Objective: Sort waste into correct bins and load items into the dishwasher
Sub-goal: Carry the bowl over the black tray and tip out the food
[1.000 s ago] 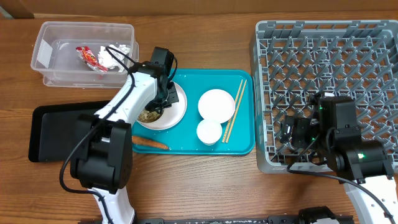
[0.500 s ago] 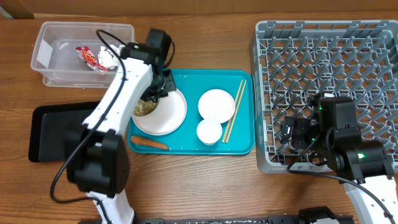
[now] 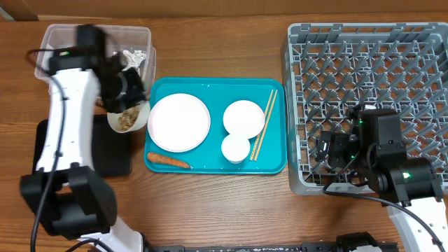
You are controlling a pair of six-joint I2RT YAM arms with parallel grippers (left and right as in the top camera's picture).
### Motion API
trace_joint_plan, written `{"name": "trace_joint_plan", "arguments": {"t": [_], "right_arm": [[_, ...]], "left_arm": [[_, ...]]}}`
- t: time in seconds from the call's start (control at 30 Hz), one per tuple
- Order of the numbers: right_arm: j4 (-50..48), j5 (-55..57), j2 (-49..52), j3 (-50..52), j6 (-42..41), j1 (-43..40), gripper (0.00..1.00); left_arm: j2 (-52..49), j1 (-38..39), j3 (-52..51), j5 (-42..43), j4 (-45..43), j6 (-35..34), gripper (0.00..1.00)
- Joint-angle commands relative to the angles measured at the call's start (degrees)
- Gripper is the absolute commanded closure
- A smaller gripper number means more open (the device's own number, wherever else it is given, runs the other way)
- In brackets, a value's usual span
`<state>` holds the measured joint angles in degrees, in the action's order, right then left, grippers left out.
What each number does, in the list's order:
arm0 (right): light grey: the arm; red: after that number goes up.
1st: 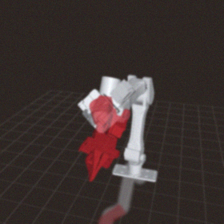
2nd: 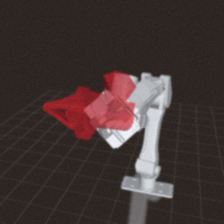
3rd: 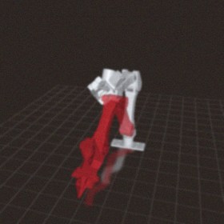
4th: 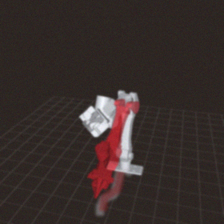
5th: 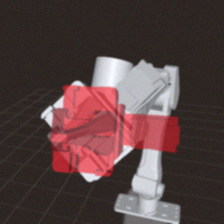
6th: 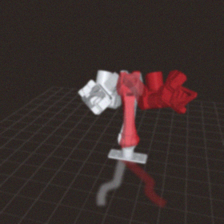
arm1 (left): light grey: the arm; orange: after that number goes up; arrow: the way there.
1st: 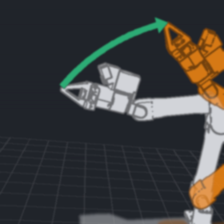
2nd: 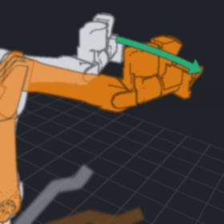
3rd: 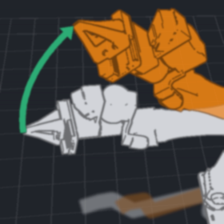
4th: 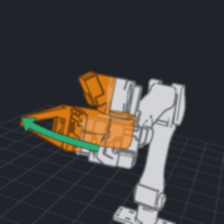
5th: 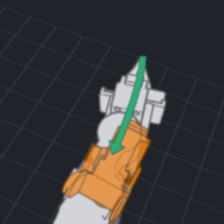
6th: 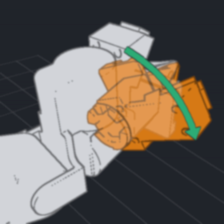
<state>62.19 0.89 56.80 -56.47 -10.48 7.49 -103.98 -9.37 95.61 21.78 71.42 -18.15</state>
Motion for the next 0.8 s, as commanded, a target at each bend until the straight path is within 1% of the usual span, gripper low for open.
{"name": "trace_joint_plan", "arguments": {"t": [0.0, 0.27, 0.43, 0.53, 0.77], "right_arm": [[-0.31, 0.59, -0.09, -1.68, -0.02, -0.22, 0.00], [-0.31, 0.59, -0.09, -1.68, -0.02, -0.22, 0.00], [-0.31, 0.57, -0.09, -1.68, -0.02, -0.22, 0.00], [-0.28, 0.57, -0.09, -1.68, -0.04, -0.22, 0.00], [-0.26, 0.57, -0.09, -1.68, -0.04, -0.22, 0.00]], "left_arm": [[1.16, -6.14, -4.76, 13.90, -0.79, 7.91, 0.96], [1.16, -19.06, -18.03, 34.27, -8.41, 19.63, 0.96], [1.14, -24.74, -24.46, 43.52, -12.00, 26.05, 0.96], [1.14, -27.52, -27.89, 50.86, -13.00, 30.58, 0.96], [1.14, -32.24, -33.11, 59.47, -13.64, 30.82, 0.96]]}}
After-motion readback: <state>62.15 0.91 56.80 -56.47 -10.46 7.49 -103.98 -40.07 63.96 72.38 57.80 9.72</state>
